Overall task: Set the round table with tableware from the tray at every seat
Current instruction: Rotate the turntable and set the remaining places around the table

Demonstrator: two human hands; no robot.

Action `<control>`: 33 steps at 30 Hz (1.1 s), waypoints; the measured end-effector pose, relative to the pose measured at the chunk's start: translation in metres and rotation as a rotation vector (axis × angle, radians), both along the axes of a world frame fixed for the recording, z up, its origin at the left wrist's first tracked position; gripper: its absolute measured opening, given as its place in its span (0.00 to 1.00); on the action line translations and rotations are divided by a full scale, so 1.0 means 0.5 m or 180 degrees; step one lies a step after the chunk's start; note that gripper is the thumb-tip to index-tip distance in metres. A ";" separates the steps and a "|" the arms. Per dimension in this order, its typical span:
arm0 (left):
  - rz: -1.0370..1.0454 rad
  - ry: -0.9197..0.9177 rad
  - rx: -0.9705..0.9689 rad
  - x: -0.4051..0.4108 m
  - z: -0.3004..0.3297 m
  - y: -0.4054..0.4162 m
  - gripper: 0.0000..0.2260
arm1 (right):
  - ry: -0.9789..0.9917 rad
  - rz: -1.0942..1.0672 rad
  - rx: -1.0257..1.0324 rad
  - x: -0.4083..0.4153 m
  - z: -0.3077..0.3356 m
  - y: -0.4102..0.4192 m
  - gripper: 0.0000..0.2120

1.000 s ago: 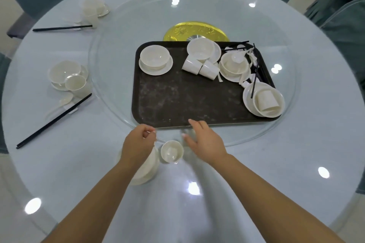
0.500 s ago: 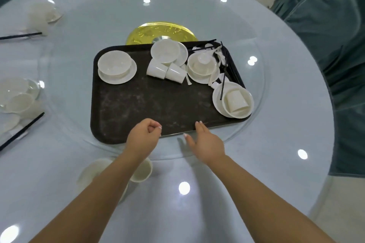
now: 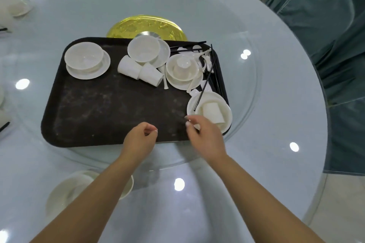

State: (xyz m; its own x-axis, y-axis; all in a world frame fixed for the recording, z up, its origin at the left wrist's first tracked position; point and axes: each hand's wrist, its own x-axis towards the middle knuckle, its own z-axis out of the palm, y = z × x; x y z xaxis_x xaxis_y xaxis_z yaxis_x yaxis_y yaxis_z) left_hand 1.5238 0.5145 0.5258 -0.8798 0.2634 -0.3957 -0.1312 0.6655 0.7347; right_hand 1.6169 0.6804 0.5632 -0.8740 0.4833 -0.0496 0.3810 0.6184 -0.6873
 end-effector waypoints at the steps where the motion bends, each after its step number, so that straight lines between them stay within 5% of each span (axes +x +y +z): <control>1: -0.0029 -0.0052 -0.0018 -0.001 -0.001 0.002 0.03 | 0.0131 -0.0310 -0.0077 -0.008 0.011 0.027 0.10; 6: -0.0179 -0.0106 -0.0100 -0.004 -0.005 0.004 0.04 | -0.0055 -0.1065 -0.0070 -0.061 0.021 0.152 0.07; 12: -0.0484 0.0185 -0.0472 -0.010 -0.007 -0.030 0.05 | -0.0907 -0.0808 -0.0031 -0.129 -0.024 0.194 0.09; 22: -0.0642 0.0129 -0.0515 -0.044 0.004 -0.100 0.04 | -0.1428 -0.0527 0.0196 -0.231 -0.045 0.166 0.20; 25: -0.0632 0.0228 -0.0542 -0.049 0.001 -0.111 0.04 | -0.1349 -0.0395 0.0215 -0.239 -0.055 0.150 0.15; 33: -0.0569 0.0249 -0.0557 -0.053 -0.004 -0.124 0.04 | -0.1011 -0.0062 0.0073 -0.238 -0.082 0.142 0.25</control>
State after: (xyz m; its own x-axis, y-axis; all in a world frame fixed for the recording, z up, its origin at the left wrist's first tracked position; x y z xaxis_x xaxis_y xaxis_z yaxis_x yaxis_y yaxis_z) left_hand 1.4971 0.4525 0.5240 -0.8551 0.3510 -0.3816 0.0525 0.7909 0.6097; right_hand 1.4981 0.7515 0.5224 -0.8071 0.5040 -0.3073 0.5862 0.6229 -0.5181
